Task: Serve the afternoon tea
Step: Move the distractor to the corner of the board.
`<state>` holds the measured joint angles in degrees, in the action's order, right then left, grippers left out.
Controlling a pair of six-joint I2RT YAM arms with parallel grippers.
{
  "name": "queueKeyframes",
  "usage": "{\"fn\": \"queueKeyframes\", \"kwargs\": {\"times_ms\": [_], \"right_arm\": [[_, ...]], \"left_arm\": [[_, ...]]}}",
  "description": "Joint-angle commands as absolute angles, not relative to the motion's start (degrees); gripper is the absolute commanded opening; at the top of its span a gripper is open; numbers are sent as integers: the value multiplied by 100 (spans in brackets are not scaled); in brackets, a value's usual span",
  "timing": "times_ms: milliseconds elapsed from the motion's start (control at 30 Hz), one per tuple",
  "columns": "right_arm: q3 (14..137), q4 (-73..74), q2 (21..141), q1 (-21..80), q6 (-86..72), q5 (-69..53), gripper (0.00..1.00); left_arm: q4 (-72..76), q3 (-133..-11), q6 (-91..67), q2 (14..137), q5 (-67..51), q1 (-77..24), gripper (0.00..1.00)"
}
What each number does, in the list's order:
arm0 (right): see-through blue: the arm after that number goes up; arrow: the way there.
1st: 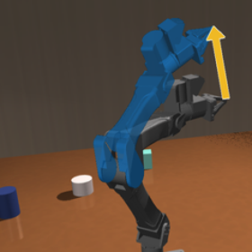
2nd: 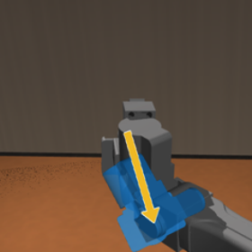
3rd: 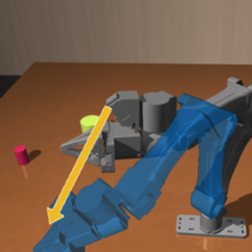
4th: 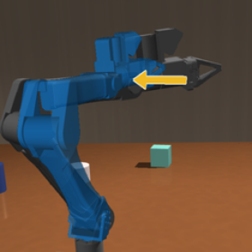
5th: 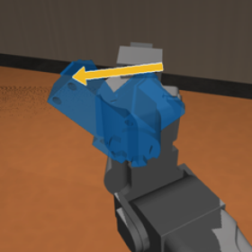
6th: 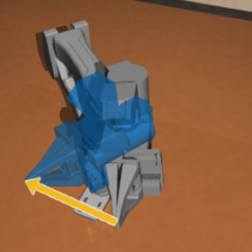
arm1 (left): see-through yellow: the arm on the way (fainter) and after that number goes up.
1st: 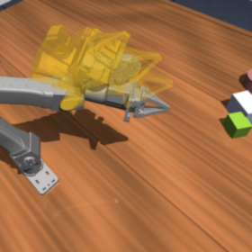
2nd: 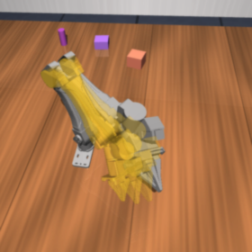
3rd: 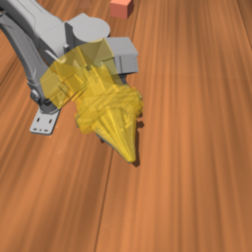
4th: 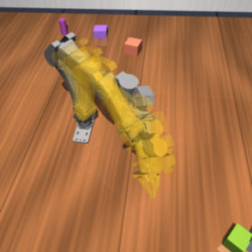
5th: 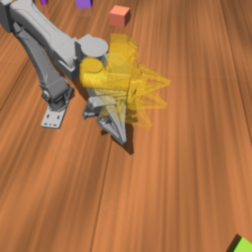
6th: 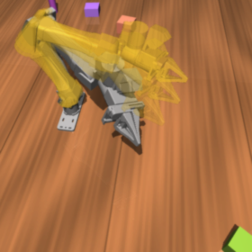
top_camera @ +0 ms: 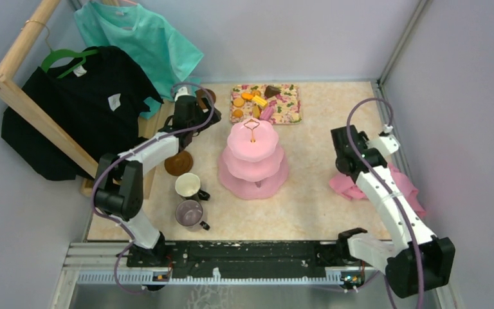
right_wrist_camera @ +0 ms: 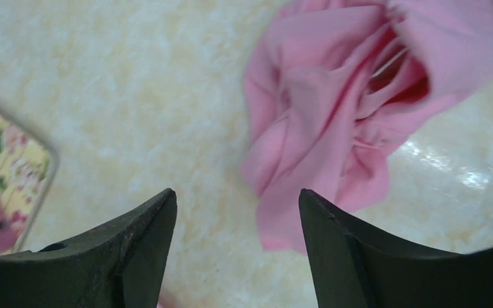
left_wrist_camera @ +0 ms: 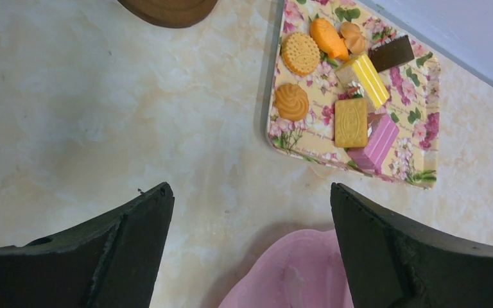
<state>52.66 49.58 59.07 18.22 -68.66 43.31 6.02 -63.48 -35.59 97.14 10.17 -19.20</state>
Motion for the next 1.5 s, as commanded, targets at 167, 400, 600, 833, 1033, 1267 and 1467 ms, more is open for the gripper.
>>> {"fn": "queueKeyframes", "kwargs": {"times_ms": [167, 400, 600, 833, 1033, 1267, 1467], "right_arm": [[5666, 5512, 6500, 266, -6566, 3900, 77], [5220, 4484, 6996, -780, -5885, 3322, 81], [5080, 3824, 8046, -1175, -5652, 2838, 84], [5159, 3243, 8992, -1248, -5590, 2281, 80], [5105, 2828, 9421, -1283, -5758, 1545, 54], [5176, 1956, 9642, -1283, -5918, 586, 0], [6153, 1553, 9830, -1189, -5717, 267, 0]], "left_arm": [[1163, -5966, -4191, 9351, 361, -1750, 97], [1502, -5778, -4450, 9346, 195, -1738, 97], [1829, -5687, -4660, 9579, -54, -1740, 97], [2058, -5615, -4702, 9629, -40, -1740, 96], [2180, -5609, -4779, 9567, -124, -1740, 96], [2240, -5707, -4786, 9584, -146, -1740, 96], [2254, -5789, -4759, 9664, -112, -1735, 96]]}}
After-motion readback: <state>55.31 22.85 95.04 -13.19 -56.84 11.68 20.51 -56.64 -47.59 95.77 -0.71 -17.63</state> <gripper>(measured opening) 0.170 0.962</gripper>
